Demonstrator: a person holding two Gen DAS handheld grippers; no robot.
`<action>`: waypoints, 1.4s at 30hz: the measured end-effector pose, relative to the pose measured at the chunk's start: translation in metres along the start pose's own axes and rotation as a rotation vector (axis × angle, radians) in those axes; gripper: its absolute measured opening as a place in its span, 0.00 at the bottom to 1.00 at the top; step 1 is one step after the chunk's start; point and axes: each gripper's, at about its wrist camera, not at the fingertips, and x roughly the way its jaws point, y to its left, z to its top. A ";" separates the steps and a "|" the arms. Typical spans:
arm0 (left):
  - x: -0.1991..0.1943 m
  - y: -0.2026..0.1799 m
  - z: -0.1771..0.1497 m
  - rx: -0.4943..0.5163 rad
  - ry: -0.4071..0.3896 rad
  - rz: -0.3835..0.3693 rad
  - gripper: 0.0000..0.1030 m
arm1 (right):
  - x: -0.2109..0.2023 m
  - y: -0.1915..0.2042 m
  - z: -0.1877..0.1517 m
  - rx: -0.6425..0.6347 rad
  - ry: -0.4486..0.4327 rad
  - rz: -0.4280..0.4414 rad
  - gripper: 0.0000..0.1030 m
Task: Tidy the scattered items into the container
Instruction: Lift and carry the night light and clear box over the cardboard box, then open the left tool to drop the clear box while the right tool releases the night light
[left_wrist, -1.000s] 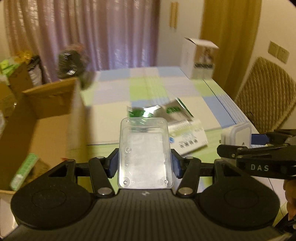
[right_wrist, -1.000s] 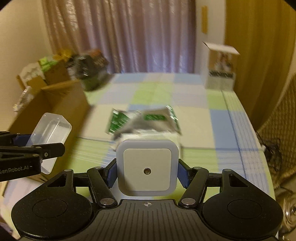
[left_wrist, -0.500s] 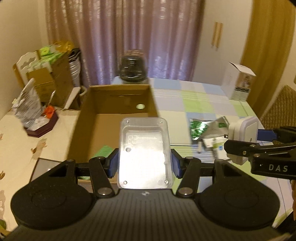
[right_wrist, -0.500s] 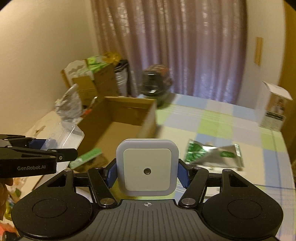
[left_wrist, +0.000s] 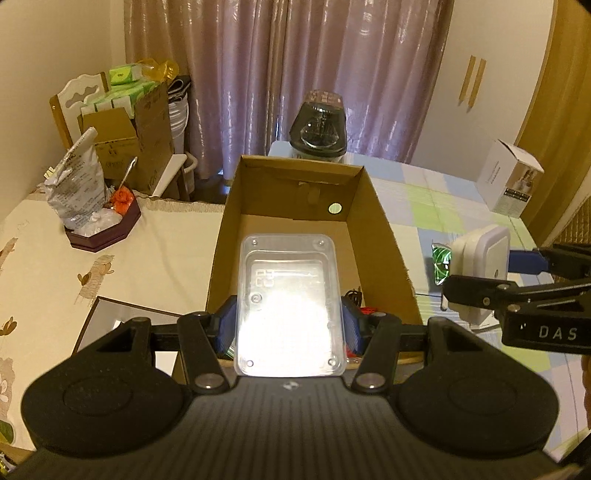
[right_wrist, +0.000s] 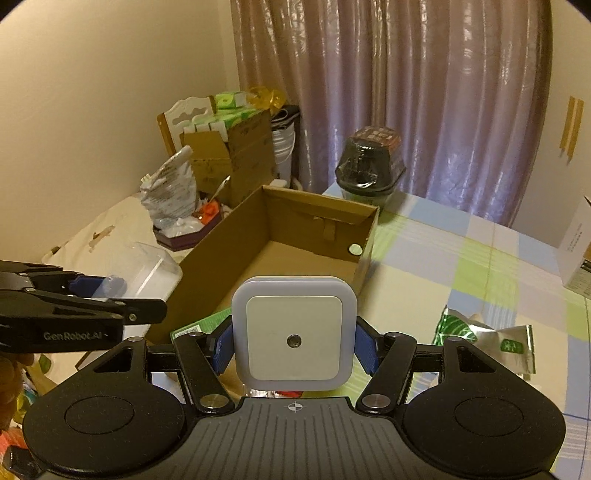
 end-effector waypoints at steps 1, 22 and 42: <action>0.004 0.000 0.000 0.003 0.004 -0.001 0.50 | 0.003 0.000 0.000 -0.003 -0.001 0.009 0.65; 0.039 0.020 0.003 -0.006 0.022 0.030 0.69 | 0.045 -0.018 0.002 0.004 0.040 0.023 0.65; 0.016 0.044 -0.005 -0.069 0.004 0.047 0.73 | 0.056 0.006 0.015 -0.013 0.026 0.088 0.65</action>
